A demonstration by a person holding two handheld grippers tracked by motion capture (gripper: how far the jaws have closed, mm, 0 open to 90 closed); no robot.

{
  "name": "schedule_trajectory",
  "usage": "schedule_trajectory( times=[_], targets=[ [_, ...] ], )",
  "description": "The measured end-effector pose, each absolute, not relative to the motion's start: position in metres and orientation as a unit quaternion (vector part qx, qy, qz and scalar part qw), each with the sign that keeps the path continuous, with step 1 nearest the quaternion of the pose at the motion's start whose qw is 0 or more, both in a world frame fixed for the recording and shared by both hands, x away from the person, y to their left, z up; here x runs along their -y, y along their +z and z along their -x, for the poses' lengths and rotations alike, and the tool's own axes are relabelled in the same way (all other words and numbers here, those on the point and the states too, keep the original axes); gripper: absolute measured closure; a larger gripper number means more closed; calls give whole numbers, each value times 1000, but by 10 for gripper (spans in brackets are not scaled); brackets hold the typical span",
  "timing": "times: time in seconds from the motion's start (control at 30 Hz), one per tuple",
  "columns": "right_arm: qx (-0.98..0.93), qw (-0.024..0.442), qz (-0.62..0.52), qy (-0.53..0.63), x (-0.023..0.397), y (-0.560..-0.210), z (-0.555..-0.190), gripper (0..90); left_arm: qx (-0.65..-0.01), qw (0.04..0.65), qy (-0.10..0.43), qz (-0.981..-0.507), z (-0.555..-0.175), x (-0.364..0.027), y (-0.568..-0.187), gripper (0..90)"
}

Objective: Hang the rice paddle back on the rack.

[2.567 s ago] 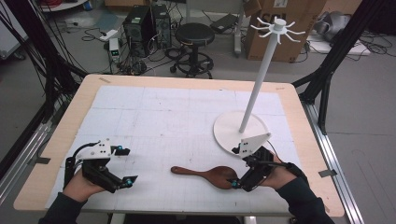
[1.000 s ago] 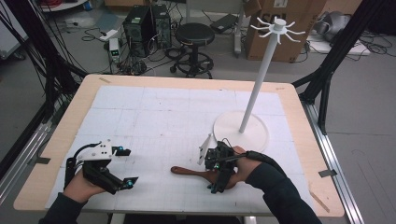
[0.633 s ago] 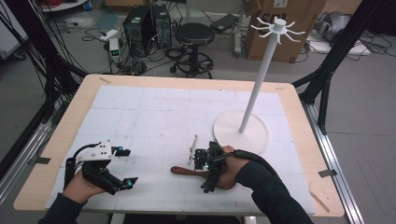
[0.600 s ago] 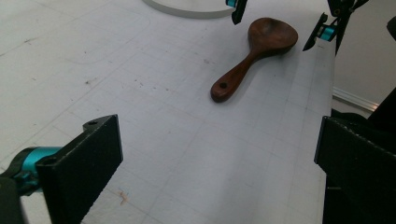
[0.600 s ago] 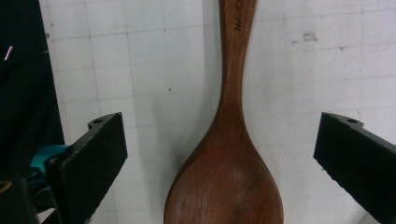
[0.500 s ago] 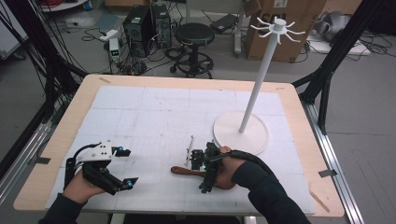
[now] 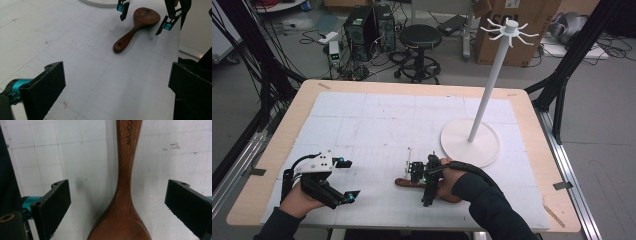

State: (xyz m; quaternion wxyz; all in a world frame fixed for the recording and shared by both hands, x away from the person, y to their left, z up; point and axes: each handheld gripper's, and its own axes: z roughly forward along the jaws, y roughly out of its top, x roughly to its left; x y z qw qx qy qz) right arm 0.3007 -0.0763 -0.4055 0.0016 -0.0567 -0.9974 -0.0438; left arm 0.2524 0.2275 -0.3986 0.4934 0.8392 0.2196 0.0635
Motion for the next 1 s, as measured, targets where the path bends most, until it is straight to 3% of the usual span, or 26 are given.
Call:
schedule_trajectory(
  times=[0.3, 0.4, 0.77, 1.0],
  targets=[
    [997, -2, 65, -30, 69, -409, -303, 186, -219, 491, 64, -841, -252, -227, -399, 17],
    [997, -15, 68, -25, 68, -407, -305, 250, -219, 491, 65, -840, -252, -227, -399, 16],
    [996, 3, 79, -32, 67, -406, -307, 462, -221, 492, 66, -839, -252, -227, -399, 17],
    [997, 11, 74, -21, 66, -409, -309, 525, -218, 491, 64, -841, -252, -228, -399, 19]
  ],
)
